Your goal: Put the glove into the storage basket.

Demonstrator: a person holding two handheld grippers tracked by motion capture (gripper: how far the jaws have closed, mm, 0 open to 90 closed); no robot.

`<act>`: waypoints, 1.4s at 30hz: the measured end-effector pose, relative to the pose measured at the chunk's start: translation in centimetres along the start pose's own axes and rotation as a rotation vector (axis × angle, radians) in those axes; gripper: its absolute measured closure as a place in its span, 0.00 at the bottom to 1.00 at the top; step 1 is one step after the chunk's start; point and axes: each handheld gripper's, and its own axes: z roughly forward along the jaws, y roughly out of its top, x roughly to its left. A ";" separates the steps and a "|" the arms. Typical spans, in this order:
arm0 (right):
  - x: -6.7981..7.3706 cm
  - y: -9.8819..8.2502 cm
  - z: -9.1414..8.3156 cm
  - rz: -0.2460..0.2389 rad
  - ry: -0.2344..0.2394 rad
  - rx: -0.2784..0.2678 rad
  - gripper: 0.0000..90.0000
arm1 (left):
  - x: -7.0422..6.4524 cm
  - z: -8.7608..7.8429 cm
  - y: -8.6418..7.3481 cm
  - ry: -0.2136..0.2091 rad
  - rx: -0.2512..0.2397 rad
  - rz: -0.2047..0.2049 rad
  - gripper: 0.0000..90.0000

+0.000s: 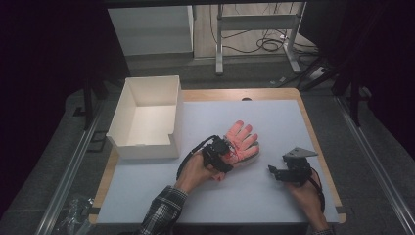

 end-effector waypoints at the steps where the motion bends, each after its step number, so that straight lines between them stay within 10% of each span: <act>1: 0.0 0.0 0.0 -0.001 0.001 0.001 0.30 | 0.0 -0.1 0.1 0.006 -0.002 -0.003 0.46; 42: 0.0 0.0 0.0 0.003 0.005 -0.001 0.29 | 6.2 -12.8 3.9 0.215 -0.114 -0.283 0.45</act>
